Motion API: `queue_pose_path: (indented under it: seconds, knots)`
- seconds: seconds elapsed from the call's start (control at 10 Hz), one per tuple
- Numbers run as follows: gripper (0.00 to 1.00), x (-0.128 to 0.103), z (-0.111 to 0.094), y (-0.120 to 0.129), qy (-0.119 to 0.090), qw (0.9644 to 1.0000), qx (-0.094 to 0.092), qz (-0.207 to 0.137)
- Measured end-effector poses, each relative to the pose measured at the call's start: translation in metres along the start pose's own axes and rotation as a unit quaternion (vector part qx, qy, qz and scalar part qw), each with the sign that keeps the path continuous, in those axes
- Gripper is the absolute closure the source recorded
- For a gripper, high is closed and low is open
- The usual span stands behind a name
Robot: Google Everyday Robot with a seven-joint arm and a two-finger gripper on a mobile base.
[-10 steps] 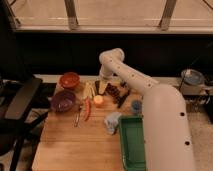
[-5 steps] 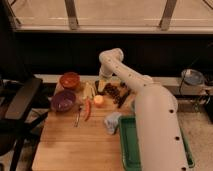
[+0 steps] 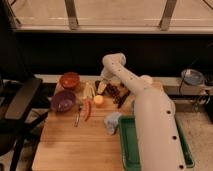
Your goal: Wipe tray with eraser
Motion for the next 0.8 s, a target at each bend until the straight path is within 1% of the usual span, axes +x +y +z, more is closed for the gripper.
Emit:
queue_pose_path:
  seconds: [0.4, 0.8]
  knots:
    - [0.2, 0.004, 0.016, 0.014, -0.015, 0.9994, -0.03, -0.003]
    - [0.2, 0.0, 0.028, 0.026, -0.03, 0.9984, -0.045, -0.018]
